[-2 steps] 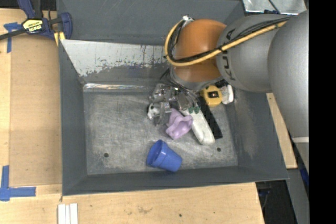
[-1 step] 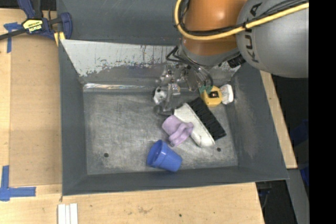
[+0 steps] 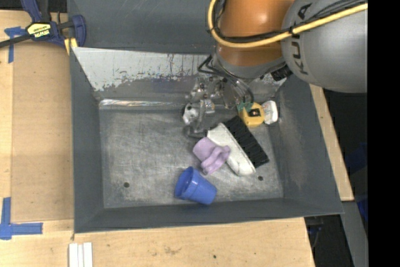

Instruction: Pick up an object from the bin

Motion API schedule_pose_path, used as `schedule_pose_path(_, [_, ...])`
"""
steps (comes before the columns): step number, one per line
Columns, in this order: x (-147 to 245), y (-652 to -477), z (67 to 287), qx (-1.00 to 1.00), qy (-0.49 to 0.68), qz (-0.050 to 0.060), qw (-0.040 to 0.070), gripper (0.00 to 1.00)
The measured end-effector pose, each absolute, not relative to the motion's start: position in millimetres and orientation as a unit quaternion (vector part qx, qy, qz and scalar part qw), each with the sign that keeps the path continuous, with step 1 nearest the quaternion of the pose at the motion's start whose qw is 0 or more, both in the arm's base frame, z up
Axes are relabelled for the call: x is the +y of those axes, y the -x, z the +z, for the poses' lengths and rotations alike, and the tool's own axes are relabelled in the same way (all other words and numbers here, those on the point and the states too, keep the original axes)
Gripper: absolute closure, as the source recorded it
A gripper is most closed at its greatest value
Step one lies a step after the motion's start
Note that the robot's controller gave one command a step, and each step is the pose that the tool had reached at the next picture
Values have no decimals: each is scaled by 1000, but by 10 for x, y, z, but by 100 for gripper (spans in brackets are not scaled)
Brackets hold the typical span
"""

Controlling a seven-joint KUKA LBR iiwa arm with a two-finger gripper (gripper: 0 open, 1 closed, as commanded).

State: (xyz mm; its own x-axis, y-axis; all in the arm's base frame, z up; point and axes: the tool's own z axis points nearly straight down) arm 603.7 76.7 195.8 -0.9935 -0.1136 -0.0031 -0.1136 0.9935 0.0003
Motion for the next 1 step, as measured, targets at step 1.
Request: schedule_pose_path(1, [841, -6077, 2264, 996, 84, 0, -2, 100])
